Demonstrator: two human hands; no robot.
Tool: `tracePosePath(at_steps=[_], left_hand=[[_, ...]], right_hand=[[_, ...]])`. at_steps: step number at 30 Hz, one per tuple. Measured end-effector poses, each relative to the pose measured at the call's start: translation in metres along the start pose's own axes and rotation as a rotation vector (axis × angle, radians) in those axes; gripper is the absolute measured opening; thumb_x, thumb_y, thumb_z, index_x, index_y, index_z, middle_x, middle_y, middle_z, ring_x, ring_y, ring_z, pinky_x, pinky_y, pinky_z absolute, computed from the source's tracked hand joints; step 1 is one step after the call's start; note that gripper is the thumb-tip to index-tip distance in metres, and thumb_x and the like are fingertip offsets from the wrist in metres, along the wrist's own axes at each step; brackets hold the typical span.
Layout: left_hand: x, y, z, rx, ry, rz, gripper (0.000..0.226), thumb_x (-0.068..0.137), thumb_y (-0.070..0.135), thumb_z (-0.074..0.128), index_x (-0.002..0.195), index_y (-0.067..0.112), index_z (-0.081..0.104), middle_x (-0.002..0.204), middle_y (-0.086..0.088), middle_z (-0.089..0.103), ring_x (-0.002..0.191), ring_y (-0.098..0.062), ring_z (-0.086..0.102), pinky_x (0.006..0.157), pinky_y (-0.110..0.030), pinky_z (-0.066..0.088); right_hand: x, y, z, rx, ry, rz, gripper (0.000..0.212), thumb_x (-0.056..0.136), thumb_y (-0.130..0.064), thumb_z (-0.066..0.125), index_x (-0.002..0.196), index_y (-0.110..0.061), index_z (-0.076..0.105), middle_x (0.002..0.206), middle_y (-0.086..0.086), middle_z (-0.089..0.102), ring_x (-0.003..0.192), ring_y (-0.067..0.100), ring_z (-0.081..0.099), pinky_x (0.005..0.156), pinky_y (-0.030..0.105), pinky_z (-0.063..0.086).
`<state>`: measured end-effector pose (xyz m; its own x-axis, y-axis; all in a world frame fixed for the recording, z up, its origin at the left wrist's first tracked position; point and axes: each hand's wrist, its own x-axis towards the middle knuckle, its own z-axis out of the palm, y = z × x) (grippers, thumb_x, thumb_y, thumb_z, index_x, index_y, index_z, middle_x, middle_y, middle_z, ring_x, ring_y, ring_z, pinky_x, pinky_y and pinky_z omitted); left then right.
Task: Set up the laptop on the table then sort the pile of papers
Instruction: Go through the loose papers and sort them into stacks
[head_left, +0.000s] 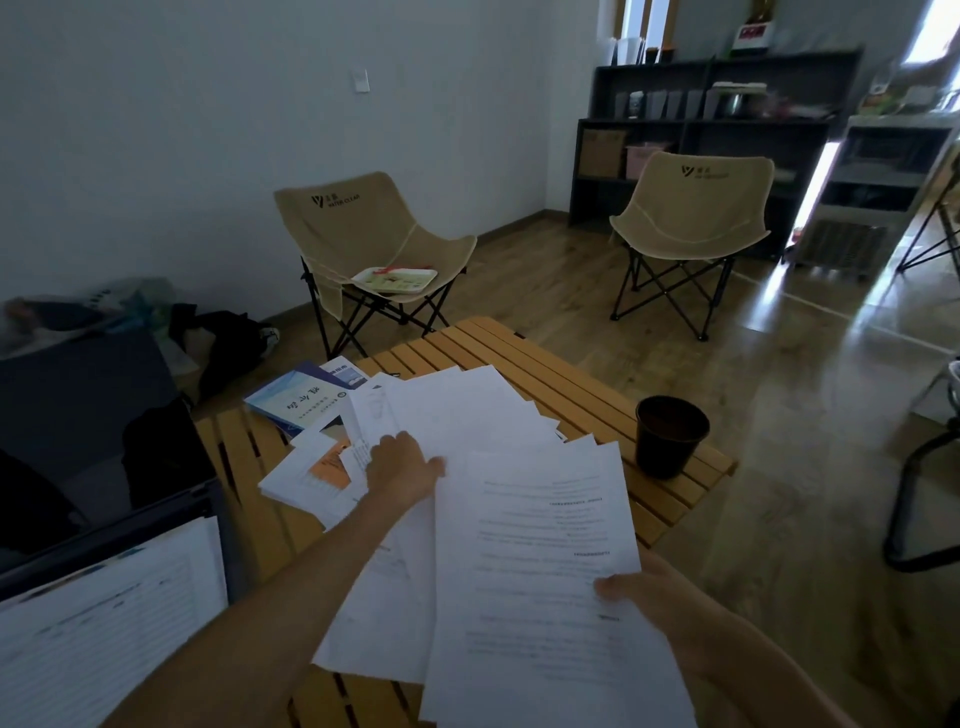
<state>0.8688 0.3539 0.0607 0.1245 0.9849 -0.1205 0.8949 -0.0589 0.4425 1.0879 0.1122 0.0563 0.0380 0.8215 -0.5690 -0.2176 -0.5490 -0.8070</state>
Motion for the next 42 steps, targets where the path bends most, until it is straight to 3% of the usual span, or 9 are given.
tracePosePath(at_steps=[5, 9, 15, 19, 25, 29, 33, 37, 42], left_hand=[[0.013, 0.017, 0.009, -0.029, 0.081, -0.193, 0.071, 0.082, 0.059, 0.064, 0.128, 0.010, 0.044, 0.133, -0.014, 0.049, 0.123, -0.032, 0.047, 0.102, -0.045, 0.040], [-0.007, 0.012, 0.017, -0.075, 0.292, 0.180, 0.041, 0.089, 0.044, 0.062, 0.119, 0.019, 0.049, 0.123, -0.004, 0.053, 0.112, -0.021, 0.051, 0.097, -0.037, 0.042], [-0.025, 0.002, 0.014, 0.017, 0.016, 0.482, 0.059, 0.085, 0.052, 0.065, 0.135, 0.024, 0.047, 0.138, 0.001, 0.049, 0.123, -0.019, 0.047, 0.108, -0.040, 0.036], [-0.012, 0.013, 0.006, 0.038, -0.212, 0.484, 0.072, 0.085, 0.049, 0.067, 0.145, 0.024, 0.038, 0.149, 0.000, 0.042, 0.131, -0.021, 0.043, 0.110, -0.039, 0.035], [-0.012, 0.020, 0.011, 0.244, 0.121, 0.618, 0.042, 0.087, 0.052, 0.062, 0.117, 0.024, 0.057, 0.120, 0.004, 0.058, 0.104, -0.013, 0.052, 0.096, -0.030, 0.040], [-0.006, 0.023, 0.006, 0.079, 0.090, 0.610, 0.015, 0.093, 0.038, 0.059, 0.091, 0.023, 0.057, 0.096, 0.005, 0.062, 0.088, -0.013, 0.054, 0.090, -0.033, 0.045], [-0.006, 0.023, -0.018, -0.041, 0.111, 0.558, 0.015, 0.099, 0.025, 0.053, 0.087, 0.017, 0.049, 0.075, -0.001, 0.057, 0.069, -0.019, 0.057, 0.063, -0.029, 0.049], [-0.007, -0.008, -0.066, -0.361, 0.385, 0.192, 0.010, 0.097, 0.009, 0.053, 0.106, 0.011, 0.048, 0.092, -0.008, 0.059, 0.078, -0.020, 0.060, 0.061, -0.027, 0.047], [-0.091, -0.044, -0.072, -0.700, 0.208, 0.091, 0.030, 0.095, -0.001, 0.050, 0.117, 0.018, 0.042, 0.109, -0.010, 0.058, 0.075, -0.028, 0.067, 0.054, -0.033, 0.056]], right_hand=[[0.004, 0.000, 0.001, -0.030, 0.027, -0.037, 0.040, 0.095, 0.004, 0.054, 0.131, -0.014, 0.057, 0.117, 0.012, 0.073, 0.106, 0.035, 0.071, 0.099, 0.060, 0.050], [-0.001, -0.003, 0.006, -0.023, 0.049, -0.079, 0.036, 0.096, 0.004, 0.054, 0.129, -0.011, 0.059, 0.111, 0.008, 0.076, 0.100, 0.030, 0.074, 0.083, 0.045, 0.060], [-0.007, -0.001, 0.012, -0.160, 0.107, -0.130, 0.032, 0.097, -0.004, 0.058, 0.126, -0.016, 0.060, 0.109, 0.001, 0.077, 0.097, 0.024, 0.075, 0.083, 0.043, 0.060], [-0.011, 0.000, 0.018, -0.254, 0.150, -0.181, 0.029, 0.096, -0.009, 0.061, 0.124, -0.019, 0.061, 0.108, 0.000, 0.077, 0.095, 0.023, 0.075, 0.085, 0.045, 0.061], [-0.011, -0.001, 0.022, -0.247, 0.192, -0.205, 0.027, 0.097, -0.011, 0.062, 0.120, -0.023, 0.060, 0.100, -0.007, 0.077, 0.086, 0.016, 0.077, 0.065, 0.027, 0.060], [-0.009, 0.001, 0.018, -0.248, 0.180, -0.204, 0.026, 0.097, -0.014, 0.062, 0.120, -0.024, 0.059, 0.101, -0.005, 0.077, 0.086, 0.017, 0.077, 0.063, 0.026, 0.060], [-0.002, 0.002, 0.016, -0.176, 0.202, -0.163, 0.025, 0.097, -0.027, 0.061, 0.122, -0.021, 0.060, 0.102, 0.002, 0.075, 0.087, 0.021, 0.076, 0.067, 0.032, 0.061], [0.002, 0.002, 0.009, -0.049, 0.219, -0.109, 0.029, 0.103, -0.032, 0.051, 0.123, -0.013, 0.061, 0.109, 0.012, 0.075, 0.097, 0.034, 0.073, 0.091, 0.053, 0.057], [0.003, -0.001, 0.027, 0.116, 0.312, -0.130, 0.020, 0.102, -0.024, 0.052, 0.117, -0.015, 0.062, 0.108, 0.015, 0.074, 0.097, 0.038, 0.072, 0.090, 0.057, 0.056]])
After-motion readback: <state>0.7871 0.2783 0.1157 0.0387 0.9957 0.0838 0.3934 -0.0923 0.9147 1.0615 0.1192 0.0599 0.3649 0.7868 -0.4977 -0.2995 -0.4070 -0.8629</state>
